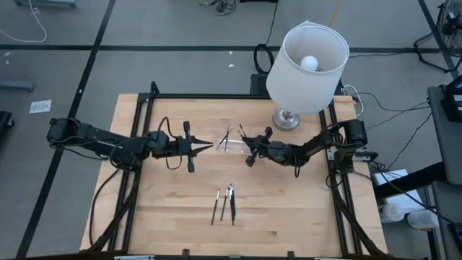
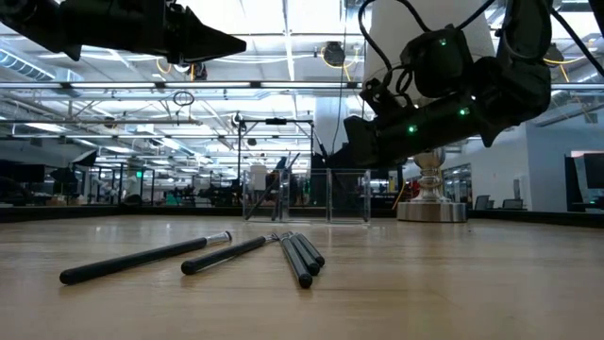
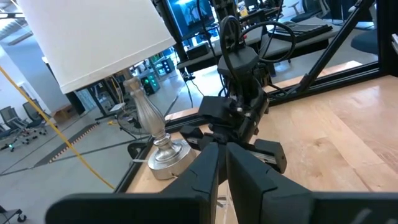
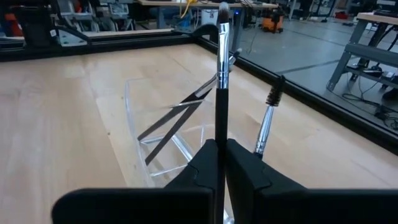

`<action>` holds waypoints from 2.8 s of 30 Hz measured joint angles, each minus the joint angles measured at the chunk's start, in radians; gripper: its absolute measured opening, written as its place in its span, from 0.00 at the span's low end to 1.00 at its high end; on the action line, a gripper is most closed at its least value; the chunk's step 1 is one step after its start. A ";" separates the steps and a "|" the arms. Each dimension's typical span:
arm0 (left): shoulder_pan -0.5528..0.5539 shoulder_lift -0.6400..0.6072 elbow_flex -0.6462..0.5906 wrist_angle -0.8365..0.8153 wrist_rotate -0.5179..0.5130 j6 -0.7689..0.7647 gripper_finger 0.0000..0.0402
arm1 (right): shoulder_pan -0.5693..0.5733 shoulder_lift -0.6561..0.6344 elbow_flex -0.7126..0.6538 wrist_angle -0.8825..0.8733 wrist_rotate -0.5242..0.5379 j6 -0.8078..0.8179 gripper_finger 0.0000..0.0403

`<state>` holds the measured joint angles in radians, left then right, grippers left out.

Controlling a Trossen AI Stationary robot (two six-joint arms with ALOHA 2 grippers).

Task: Put items in baskets/containers
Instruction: Put the black liner brush transparent organizer

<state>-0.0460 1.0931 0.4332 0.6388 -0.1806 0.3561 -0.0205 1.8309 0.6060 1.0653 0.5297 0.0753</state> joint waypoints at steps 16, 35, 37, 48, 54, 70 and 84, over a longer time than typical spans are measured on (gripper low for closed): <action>0.000 0.000 0.000 0.001 0.000 -0.016 0.10 | -0.001 0.000 0.000 0.006 -0.014 0.016 0.08; -0.010 0.000 0.000 -0.075 0.019 -0.135 0.10 | 0.226 -0.245 0.027 -0.048 -0.115 -0.144 0.24; -0.019 0.000 0.000 -0.082 0.054 -0.181 0.10 | 0.266 -0.250 0.062 -0.128 -0.112 -0.135 0.23; -0.116 0.000 0.000 -0.185 0.112 -0.351 0.10 | 0.404 -0.047 0.329 -0.549 -0.035 0.088 0.15; -0.177 0.000 0.000 -0.221 0.104 -0.365 0.10 | 0.491 0.083 0.421 -0.657 -0.013 0.269 0.01; -0.192 0.000 0.000 -0.225 0.065 -0.361 0.10 | 0.538 0.121 0.457 -0.735 -0.037 0.294 0.00; -0.191 0.000 0.000 -0.222 0.039 -0.328 0.10 | 0.524 0.166 0.472 -0.730 -0.061 0.268 0.00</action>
<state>-0.2371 1.0927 0.4332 0.4171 -0.1413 0.0284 0.5032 1.9971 1.0785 0.3348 0.4684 0.3429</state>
